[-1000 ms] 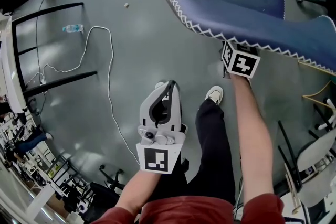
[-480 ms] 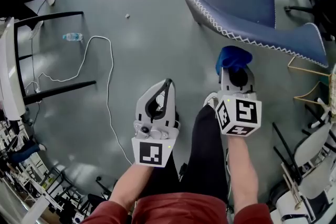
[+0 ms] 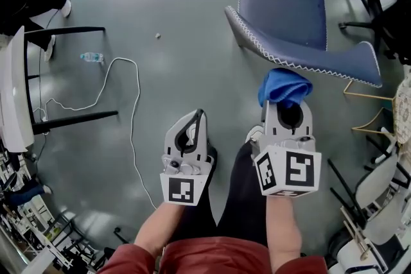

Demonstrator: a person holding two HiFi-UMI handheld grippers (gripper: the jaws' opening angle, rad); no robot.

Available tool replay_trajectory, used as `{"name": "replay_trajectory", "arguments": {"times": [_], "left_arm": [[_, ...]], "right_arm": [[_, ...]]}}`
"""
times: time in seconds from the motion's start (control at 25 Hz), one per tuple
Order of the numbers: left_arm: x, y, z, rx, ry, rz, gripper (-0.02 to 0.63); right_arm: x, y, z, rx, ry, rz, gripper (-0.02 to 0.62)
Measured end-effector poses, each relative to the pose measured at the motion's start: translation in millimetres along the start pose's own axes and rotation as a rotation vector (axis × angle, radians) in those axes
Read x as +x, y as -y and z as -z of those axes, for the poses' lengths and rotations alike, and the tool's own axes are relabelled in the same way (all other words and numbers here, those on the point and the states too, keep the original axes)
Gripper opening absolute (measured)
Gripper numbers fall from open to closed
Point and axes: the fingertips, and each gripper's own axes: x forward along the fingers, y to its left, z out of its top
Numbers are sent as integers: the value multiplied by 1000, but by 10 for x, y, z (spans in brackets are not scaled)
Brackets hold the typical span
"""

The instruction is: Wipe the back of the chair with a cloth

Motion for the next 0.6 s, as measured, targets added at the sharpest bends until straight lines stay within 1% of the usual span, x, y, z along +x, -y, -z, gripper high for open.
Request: {"name": "replay_trajectory", "arguments": {"times": [0.12, 0.24, 0.48, 0.6], "left_arm": [[5, 35, -7, 2, 3, 12, 14], [23, 93, 6, 2, 0, 26, 14], [28, 135, 94, 0, -20, 30, 14], [24, 131, 142, 3, -25, 27, 14]], "right_arm": [[-8, -5, -93, 13, 11, -6, 60], [17, 20, -112, 34, -2, -3, 60], [187, 67, -100, 6, -5, 8, 62], [236, 77, -46, 13, -4, 14, 63]]}}
